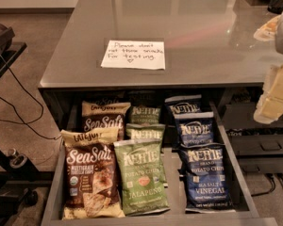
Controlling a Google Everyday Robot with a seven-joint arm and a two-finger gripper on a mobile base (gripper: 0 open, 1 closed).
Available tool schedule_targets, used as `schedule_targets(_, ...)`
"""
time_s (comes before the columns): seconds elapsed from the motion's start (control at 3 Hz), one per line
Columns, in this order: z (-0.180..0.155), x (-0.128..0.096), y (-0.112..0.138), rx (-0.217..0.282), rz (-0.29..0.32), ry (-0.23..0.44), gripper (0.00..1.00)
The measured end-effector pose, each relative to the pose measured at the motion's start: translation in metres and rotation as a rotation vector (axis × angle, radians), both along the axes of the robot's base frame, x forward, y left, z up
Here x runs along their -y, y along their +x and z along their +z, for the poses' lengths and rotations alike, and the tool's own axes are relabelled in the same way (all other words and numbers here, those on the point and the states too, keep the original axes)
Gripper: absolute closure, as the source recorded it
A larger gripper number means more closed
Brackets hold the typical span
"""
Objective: Pick brown chip bag from top drawer and place on counter
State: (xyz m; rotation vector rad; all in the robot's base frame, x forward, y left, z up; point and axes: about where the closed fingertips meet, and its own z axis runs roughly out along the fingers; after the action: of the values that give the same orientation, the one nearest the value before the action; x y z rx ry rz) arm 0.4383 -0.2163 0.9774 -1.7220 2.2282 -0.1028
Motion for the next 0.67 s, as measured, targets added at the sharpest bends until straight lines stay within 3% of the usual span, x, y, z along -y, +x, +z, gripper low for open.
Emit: schedule_targets(0.67,-0.0035,-0.0046,-0.0005,0.008,0.009,0.027,0.00)
